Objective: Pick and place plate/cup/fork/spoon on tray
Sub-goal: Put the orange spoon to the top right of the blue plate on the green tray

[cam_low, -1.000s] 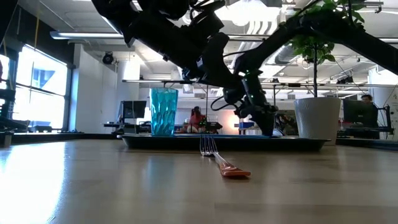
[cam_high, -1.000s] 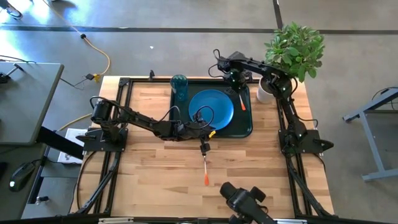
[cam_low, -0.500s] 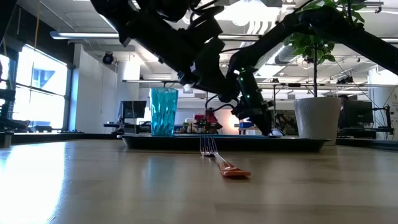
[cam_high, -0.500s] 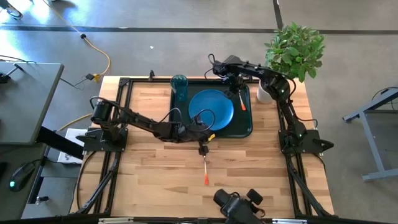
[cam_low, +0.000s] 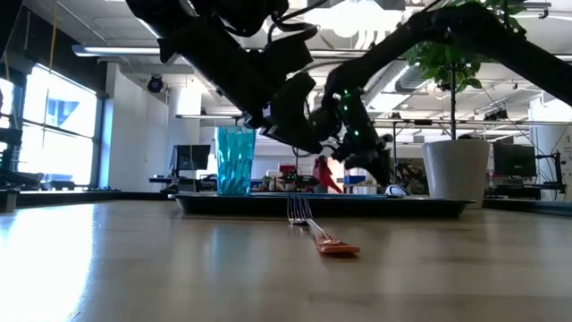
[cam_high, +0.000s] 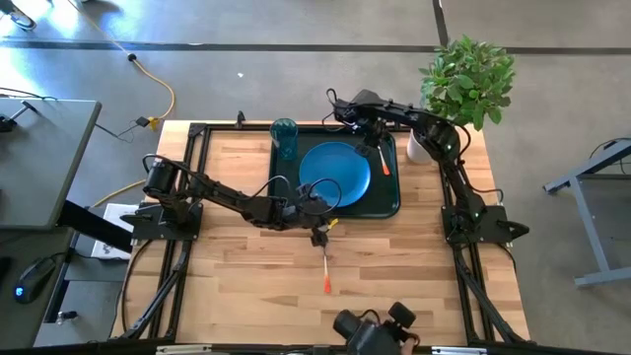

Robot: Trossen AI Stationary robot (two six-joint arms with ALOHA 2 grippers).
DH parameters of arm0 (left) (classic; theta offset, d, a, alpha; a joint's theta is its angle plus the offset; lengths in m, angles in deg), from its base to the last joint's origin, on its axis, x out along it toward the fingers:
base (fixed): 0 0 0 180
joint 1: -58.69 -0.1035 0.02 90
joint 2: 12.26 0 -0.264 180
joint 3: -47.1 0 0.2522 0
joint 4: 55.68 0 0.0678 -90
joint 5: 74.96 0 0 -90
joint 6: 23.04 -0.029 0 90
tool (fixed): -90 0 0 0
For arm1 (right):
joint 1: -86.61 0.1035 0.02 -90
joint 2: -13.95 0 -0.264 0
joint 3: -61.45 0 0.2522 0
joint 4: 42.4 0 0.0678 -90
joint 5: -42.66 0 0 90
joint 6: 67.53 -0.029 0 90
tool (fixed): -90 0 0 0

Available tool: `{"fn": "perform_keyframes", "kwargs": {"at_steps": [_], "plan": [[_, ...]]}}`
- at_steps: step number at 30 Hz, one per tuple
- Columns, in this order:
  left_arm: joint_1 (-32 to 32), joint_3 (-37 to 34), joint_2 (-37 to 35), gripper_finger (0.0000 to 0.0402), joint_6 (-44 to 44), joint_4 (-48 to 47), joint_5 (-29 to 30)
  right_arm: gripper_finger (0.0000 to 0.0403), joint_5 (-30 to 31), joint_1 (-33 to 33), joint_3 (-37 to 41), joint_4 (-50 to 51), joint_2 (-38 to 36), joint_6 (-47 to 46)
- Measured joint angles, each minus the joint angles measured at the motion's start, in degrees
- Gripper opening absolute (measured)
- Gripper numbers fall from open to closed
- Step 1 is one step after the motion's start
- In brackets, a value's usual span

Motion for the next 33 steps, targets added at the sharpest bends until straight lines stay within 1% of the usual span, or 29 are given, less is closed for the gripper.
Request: {"fn": "perform_keyframes", "kwargs": {"at_steps": [5,9,11,14,18,20,23,25,27,29,31,33], "plan": [[-0.02,0.00,0.00,0.0054,0.26,-0.68,1.89,0.0067,0.08,3.55,0.00,-3.09,-4.62,0.87],[0.73,-0.04,-0.02,0.0054,1.53,-0.80,4.01,0.0062,0.05,7.03,-0.01,-7.93,-8.62,1.03],[2.04,-1.04,-0.12,0.0053,2.29,0.16,5.38,0.0062,0.24,9.10,1.73,-11.52,-10.78,-0.71],[4.04,-3.53,-0.24,0.0050,4.03,1.10,8.77,0.0061,1.21,12.76,9.89,-20.46,-15.40,-0.34],[4.96,-6.21,-2.26,0.0044,4.98,2.28,12.07,0.0061,1.26,15.93,24.29,-34.96,-22.23,0.14],[4.94,-6.82,-3.60,0.0043,5.73,2.15,12.70,0.0061,1.12,15.90,30.85,-41.45,-25.36,-1.77],[4.94,-6.97,-5.02,0.0042,5.21,2.39,12.63,0.0061,-0.01,15.16,39.02,-46.50,-28.58,-3.55],[4.83,-6.94,-5.33,0.0042,3.92,4.04,12.57,0.0062,2.00,14.20,43.04,-48.79,-30.17,-4.55],[4.52,-7.02,-5.33,0.0042,2.34,5.47,12.33,0.0063,4.74,12.47,45.57,-51.59,-31.18,-4.69],[4.03,-7.03,-5.33,0.0042,1.24,8.30,10.44,0.0065,6.78,10.52,47.09,-53.14,-31.49,-4.29],[3.37,-6.97,-5.35,0.0042,1.18,10.54,7.33,0.0068,6.35,8.60,47.58,-55.00,-31.45,-4.01],[2.65,-6.97,-5.33,0.0042,1.16,11.33,4.54,0.0072,3.39,6.70,47.67,-56.06,-31.29,-3.66]]}}
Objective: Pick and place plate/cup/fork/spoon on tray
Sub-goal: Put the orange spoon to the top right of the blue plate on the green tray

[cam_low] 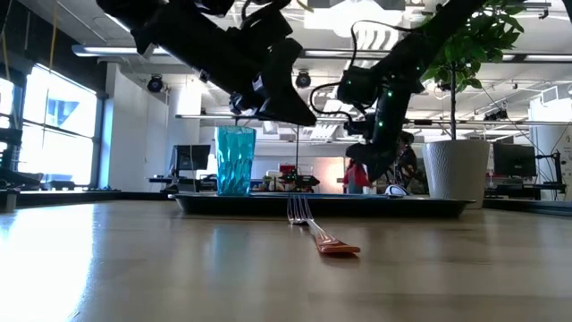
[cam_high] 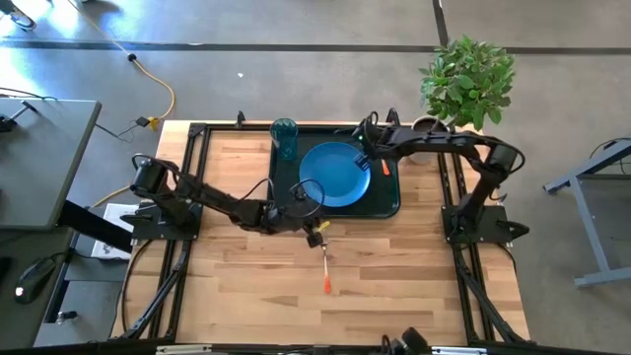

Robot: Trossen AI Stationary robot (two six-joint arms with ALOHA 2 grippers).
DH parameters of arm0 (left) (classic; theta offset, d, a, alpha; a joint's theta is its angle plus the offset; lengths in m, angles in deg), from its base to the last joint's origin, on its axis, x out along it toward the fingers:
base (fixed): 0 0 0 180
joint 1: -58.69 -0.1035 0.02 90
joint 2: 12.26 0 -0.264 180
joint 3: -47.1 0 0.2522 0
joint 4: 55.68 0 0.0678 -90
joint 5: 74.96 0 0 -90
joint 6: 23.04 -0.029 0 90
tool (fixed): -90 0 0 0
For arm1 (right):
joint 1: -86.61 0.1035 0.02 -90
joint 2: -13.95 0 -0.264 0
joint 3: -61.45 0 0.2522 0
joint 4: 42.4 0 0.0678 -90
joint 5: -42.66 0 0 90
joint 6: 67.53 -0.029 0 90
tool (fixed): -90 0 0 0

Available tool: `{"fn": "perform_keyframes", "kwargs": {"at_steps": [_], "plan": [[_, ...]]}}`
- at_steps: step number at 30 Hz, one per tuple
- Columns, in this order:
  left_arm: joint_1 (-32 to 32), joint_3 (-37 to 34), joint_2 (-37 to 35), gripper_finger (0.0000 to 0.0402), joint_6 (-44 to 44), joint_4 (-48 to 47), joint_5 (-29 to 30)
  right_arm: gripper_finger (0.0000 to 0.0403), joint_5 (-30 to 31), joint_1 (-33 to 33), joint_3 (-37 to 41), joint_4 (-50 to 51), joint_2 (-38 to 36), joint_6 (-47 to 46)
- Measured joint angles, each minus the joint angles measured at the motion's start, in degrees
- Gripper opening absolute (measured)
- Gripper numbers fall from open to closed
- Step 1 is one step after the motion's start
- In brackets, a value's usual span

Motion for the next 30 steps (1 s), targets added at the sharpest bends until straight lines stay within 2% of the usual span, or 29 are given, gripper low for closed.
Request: {"fn": "perform_keyframes", "kwargs": {"at_steps": [7,14,17,30], "plan": [[-1.32,0.00,0.00,0.0042,-2.04,-0.58,-0.84,0.0101,-7.35,-5.31,0.05,-1.29,0.33,0.19],[-1.39,0.00,0.00,0.0042,-1.99,-1.41,-0.90,0.0101,-6.46,-9.02,0.04,0.42,0.54,-1.06],[-1.36,0.00,0.00,0.0042,-1.98,-1.41,-0.78,0.0094,-8.51,-9.98,0.04,0.08,1.20,-1.07],[-1.25,0.00,0.02,0.0042,-1.99,-1.44,-0.75,0.0083,-9.15,-9.72,-0.07,0.47,5.43,0.24]]}}
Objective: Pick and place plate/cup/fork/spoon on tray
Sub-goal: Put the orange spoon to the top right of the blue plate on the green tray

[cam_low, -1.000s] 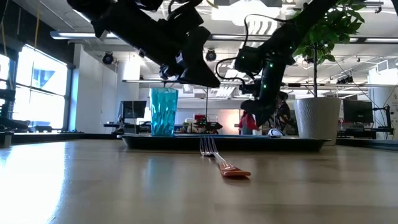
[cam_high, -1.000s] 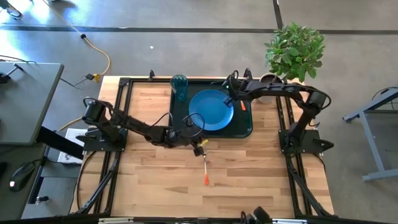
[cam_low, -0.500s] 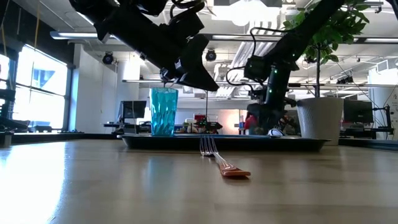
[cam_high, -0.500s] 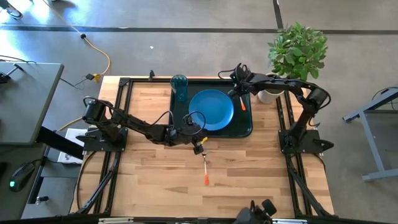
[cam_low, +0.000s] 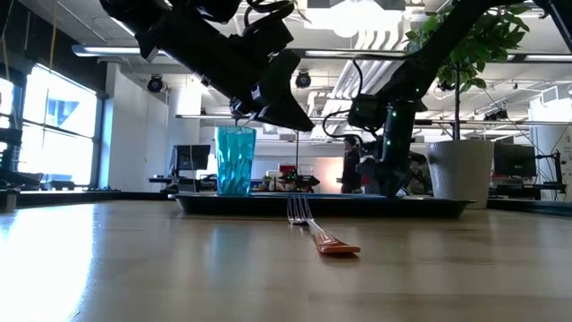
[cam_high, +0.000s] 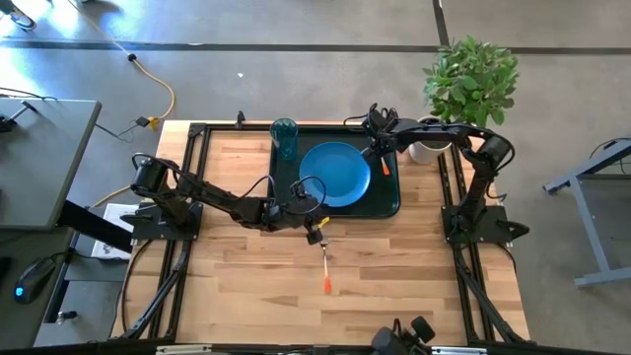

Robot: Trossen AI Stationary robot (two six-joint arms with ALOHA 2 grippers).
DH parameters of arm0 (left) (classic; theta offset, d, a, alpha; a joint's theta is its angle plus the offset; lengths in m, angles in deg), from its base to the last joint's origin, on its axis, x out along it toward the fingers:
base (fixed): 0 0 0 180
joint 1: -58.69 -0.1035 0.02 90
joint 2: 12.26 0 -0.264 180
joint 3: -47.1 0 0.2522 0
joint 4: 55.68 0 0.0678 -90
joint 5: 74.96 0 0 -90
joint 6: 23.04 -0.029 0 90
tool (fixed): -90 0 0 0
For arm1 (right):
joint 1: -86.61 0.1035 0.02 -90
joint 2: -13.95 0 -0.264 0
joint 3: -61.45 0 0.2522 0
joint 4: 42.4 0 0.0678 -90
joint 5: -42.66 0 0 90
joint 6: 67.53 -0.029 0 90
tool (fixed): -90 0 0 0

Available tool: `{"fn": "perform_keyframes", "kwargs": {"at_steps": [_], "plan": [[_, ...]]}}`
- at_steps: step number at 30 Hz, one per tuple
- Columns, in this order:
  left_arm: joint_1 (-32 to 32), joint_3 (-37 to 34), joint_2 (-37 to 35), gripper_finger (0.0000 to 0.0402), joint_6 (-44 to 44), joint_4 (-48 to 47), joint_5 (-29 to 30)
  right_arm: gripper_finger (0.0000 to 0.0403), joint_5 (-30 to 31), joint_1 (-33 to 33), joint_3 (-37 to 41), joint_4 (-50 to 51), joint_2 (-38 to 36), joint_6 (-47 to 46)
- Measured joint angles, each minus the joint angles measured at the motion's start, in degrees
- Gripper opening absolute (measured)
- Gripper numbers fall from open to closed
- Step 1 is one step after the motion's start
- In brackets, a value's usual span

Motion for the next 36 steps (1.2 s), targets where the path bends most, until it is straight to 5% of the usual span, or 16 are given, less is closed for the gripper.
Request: {"fn": "perform_keyframes", "kwargs": {"at_steps": [15,36], "plan": [[0.00,0.00,0.04,0.0042,0.37,-0.36,0.04,0.0003,-4.75,1.50,-0.13,5.32,-0.04,-1.67],[-0.04,0.00,0.04,0.0042,0.42,-0.43,0.06,0.0002,-2.51,9.05,0.28,24.19,-5.30,-6.01]]}}
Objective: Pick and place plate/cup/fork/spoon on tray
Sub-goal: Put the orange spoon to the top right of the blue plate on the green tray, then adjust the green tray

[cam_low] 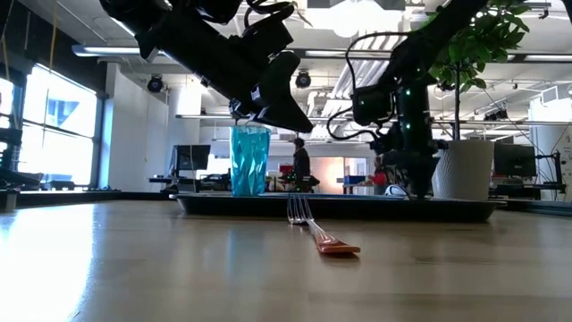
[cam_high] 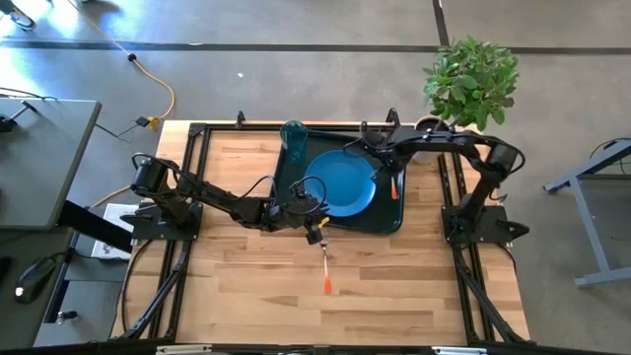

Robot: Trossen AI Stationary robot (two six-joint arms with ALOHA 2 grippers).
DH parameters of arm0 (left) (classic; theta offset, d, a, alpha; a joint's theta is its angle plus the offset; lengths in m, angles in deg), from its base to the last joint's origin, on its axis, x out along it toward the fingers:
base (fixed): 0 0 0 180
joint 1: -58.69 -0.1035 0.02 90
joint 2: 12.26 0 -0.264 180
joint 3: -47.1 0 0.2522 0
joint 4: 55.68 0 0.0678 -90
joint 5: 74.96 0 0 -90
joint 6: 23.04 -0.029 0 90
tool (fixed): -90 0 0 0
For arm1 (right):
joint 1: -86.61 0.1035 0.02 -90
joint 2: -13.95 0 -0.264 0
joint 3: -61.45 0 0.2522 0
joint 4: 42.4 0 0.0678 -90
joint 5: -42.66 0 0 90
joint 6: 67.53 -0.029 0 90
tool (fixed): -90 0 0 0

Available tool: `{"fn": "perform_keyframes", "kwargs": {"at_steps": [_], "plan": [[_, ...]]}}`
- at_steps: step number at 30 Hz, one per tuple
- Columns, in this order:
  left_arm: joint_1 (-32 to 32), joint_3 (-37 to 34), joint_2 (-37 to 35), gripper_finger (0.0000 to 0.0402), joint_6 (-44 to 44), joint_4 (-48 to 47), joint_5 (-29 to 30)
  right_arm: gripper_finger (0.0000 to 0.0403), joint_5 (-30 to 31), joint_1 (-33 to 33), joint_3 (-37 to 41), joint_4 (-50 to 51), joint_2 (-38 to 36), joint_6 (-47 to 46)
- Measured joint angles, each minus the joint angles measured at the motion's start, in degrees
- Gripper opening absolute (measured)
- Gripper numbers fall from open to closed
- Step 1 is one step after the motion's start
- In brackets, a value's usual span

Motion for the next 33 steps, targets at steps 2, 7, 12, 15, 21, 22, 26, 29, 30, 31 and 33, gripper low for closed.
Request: {"fn": "perform_keyframes", "kwargs": {"at_steps": [2,7,12,15,21,22,26,29,30,31,33], "plan": [[0.00,0.00,0.00,0.0042,0.01,0.00,0.00,0.0002,0.04,0.74,0.00,1.70,-0.49,-0.39],[0.00,0.00,0.00,0.0042,0.13,0.00,0.00,0.0002,1.30,2.09,0.00,1.85,-0.87,-1.09],[0.03,0.00,0.00,0.0042,0.17,-0.29,0.01,0.0002,-2.33,4.70,-0.11,-0.21,-0.87,-0.11],[0.24,0.00,0.00,0.0042,0.49,-1.78,0.02,0.0002,-3.17,7.42,0.45,0.60,-0.89,0.49],[0.23,0.00,0.00,0.0042,1.59,-3.70,-1.29,0.0002,-7.45,13.68,2.86,2.97,-0.91,-2.34],[0.21,0.00,0.00,0.0042,1.60,-3.60,-1.99,0.0002,-8.39,14.75,3.18,2.87,-0.91,-2.34],[0.08,0.00,0.00,0.0042,1.57,-2.18,-3.11,0.0002,-8.01,17.61,3.66,-2.09,-0.92,-0.68],[0.02,0.02,0.00,0.0042,1.60,-0.99,-3.90,0.0002,-6.63,17.48,3.65,-7.62,-0.93,0.67],[0.02,0.02,0.00,0.0042,1.59,-0.82,-4.09,0.0002,-5.91,17.13,3.64,-9.30,-0.95,1.11],[0.02,0.02,0.00,0.0042,1.60,-0.80,-4.13,0.0002,-4.92,16.68,3.63,-10.81,-0.95,1.59],[0.01,0.02,0.00,0.0042,1.57,-0.84,-4.13,0.0002,-1.74,15.46,3.63,-12.99,-0.95,2.08]]}}
